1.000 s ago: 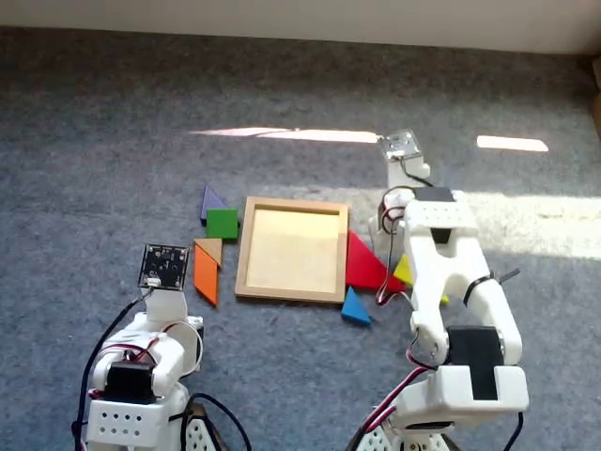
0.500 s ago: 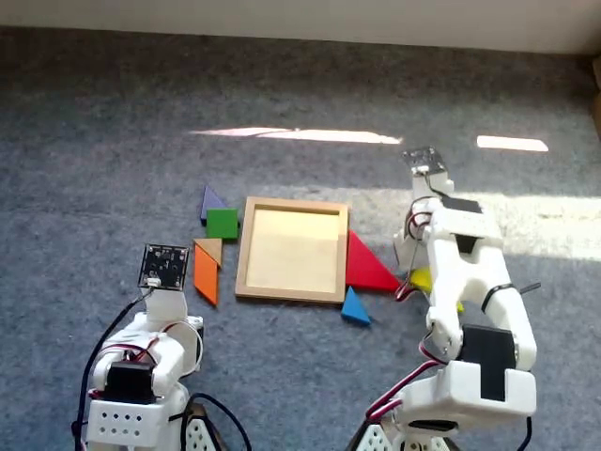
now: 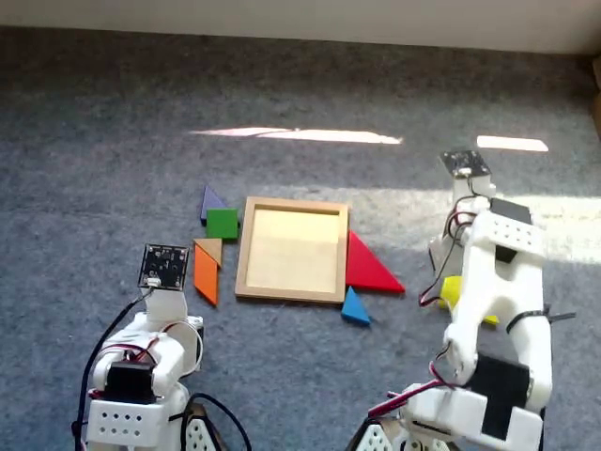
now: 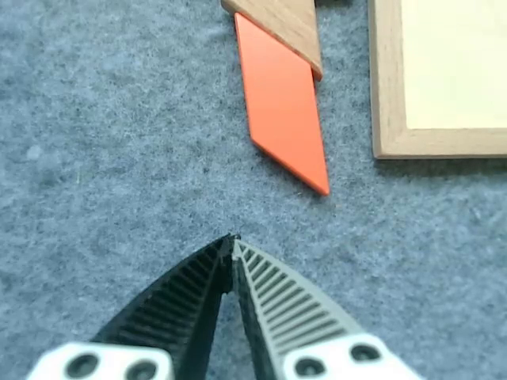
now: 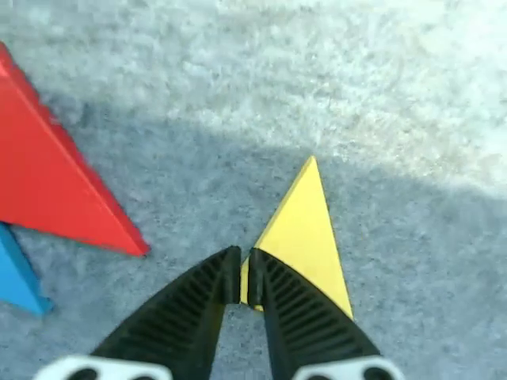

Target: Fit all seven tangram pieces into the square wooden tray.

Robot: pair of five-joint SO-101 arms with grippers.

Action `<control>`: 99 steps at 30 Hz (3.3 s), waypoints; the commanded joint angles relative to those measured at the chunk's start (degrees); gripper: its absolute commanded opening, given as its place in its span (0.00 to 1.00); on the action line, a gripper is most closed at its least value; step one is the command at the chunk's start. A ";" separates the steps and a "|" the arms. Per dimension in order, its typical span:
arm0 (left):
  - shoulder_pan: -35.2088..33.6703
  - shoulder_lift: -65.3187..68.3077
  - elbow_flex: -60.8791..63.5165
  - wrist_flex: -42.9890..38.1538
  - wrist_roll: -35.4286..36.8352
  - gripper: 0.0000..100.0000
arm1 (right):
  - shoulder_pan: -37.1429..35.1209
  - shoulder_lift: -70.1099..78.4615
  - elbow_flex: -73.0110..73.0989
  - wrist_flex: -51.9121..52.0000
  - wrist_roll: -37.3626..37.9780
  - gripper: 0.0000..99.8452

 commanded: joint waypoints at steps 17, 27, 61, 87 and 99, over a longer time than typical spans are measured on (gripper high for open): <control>0.40 -1.80 1.10 0.26 -0.44 0.01 | -0.57 -10.15 3.82 7.52 5.10 0.46; 0.40 -1.80 1.10 0.26 -0.44 0.01 | -0.48 6.29 3.82 4.44 9.67 0.46; 0.40 -1.80 1.10 0.26 -0.44 0.01 | -5.67 -13.49 1.71 7.60 9.32 0.09; 0.40 -1.80 1.10 0.26 -0.44 0.01 | -10.86 -7.96 5.67 -36.70 -17.67 0.09; 0.40 -1.80 1.10 0.26 -0.44 0.01 | -7.34 23.96 -20.62 -42.59 -19.52 0.10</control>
